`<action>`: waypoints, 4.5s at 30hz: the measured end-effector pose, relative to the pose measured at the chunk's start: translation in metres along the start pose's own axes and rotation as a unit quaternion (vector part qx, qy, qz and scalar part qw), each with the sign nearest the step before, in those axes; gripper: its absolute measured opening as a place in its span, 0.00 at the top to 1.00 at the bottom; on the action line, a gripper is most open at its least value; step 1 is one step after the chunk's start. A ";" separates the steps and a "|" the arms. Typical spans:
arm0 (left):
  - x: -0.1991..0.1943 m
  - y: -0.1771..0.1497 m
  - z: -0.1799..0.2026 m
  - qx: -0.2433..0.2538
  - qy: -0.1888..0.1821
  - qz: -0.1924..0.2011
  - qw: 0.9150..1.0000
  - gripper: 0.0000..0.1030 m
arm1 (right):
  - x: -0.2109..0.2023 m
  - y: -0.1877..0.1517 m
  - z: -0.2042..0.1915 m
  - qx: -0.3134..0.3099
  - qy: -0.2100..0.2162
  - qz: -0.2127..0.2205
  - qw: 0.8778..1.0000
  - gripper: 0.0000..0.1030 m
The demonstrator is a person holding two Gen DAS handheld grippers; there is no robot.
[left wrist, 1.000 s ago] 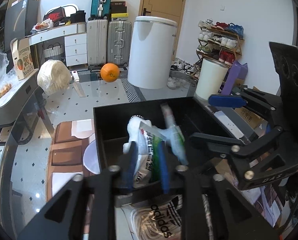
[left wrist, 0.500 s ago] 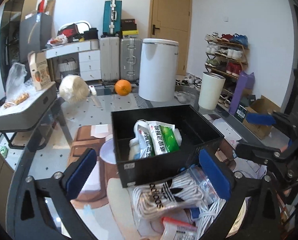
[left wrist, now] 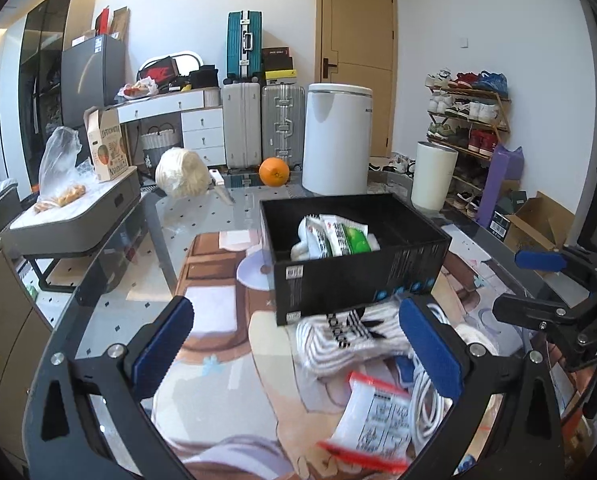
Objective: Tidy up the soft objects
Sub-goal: 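Move the right gripper to the bagged white rope while the left approaches the red-edged packet, then grasp the bagged white rope with the right gripper while the left grasps the red-edged packet, then lift and carry the rope bag with the right gripper while the left carries the red-edged packet to the box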
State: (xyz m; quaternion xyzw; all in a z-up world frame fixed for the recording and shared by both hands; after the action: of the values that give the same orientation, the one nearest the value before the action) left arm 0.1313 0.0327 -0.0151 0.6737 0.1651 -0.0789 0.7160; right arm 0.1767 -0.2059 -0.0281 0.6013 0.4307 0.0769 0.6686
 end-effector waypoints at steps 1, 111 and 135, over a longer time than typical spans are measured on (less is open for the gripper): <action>-0.001 -0.003 -0.001 -0.001 -0.001 -0.004 1.000 0.00 | 0.001 -0.005 -0.001 -0.002 -0.001 -0.007 1.000 0.01; 0.005 -0.090 0.037 0.064 -0.090 -0.171 0.979 0.00 | 0.038 -0.066 0.018 -0.009 -0.063 -0.128 0.990 0.03; -0.002 -0.083 0.041 0.061 -0.110 -0.137 0.983 0.44 | 0.023 -0.062 0.011 -0.033 -0.044 -0.100 0.993 0.54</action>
State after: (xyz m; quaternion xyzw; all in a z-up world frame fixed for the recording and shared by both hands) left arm 0.1066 -0.0147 -0.0905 0.6739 0.1707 -0.2601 0.6701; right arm 0.1720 -0.2162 -0.0937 0.5353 0.4561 -0.0023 0.7109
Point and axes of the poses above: each gripper's, at about its wrist camera, not at the fingertips, and x roughly the way its jaws point, z to its right, y to its top, the point moved 9 cm from there along x, roughly the way its jaws point, and after that the axes turned 10 degrees about z, right-handed, at the moved point
